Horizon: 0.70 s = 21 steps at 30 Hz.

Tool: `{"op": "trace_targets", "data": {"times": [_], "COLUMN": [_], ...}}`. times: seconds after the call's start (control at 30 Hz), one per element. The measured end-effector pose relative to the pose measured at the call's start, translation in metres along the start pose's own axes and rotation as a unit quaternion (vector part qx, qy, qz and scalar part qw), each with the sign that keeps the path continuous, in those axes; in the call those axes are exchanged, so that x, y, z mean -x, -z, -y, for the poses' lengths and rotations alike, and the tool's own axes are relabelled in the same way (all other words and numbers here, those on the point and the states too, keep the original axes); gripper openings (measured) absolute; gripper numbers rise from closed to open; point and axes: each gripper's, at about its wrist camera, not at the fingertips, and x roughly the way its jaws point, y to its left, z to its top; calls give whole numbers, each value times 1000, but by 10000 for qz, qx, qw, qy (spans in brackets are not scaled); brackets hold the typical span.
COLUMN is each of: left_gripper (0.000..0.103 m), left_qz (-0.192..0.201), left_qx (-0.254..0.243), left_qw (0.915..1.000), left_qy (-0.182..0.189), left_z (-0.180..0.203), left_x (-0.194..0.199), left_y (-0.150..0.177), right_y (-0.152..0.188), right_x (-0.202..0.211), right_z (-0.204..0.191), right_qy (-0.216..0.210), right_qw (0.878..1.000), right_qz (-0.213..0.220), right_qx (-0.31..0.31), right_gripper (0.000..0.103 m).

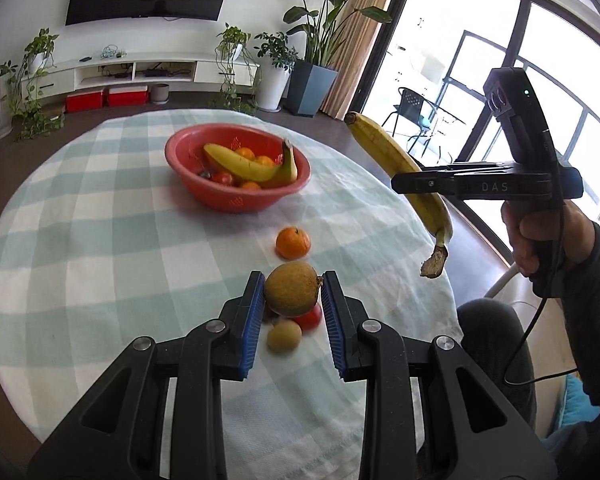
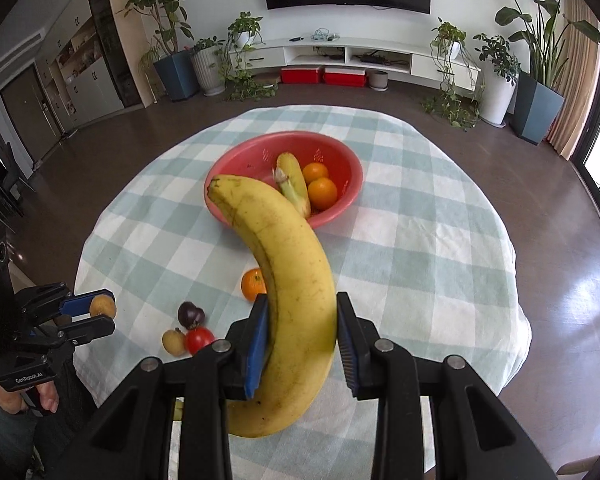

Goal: Organize fruits
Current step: 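Lift the banana and brown fruit toward the red bowl with both grippers, then carry the banana and brown fruit over the red bowl with both grippers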

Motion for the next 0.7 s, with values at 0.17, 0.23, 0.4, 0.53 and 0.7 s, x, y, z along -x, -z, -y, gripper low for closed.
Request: {"op": "trace_targets", "data": {"times": [0.17,0.23,0.4,0.53,0.7], "left_gripper": [27,27,27,27,27], "left_qz": [106,115,105,-13,-278], "left_qx": [-301,-350,-340,-322,-305], "left_qw": [9993,9991,9988,9984,9975], "left_qy": [-169,-220,-335,-466,-579], "left_z": [-4,-9,-26,-39,-52], "left_x": [-8,-15,-41,-72,-117], "left_y": [-54,-75,-121,-147,-155], "right_y": [-39,-53,-85,-106,-124], "right_x": [-3,-8,-30,-55,-85], "right_z": [-1,-1,1,6,14], "right_qy": [-140,-207,-371,-419,-525], "right_qw": [9997,9995,9991,9991,9984], "right_qz": [181,210,153,14,-186], "right_qx": [90,90,129,102,-17], "right_gripper": [35,35,35,35,35]}}
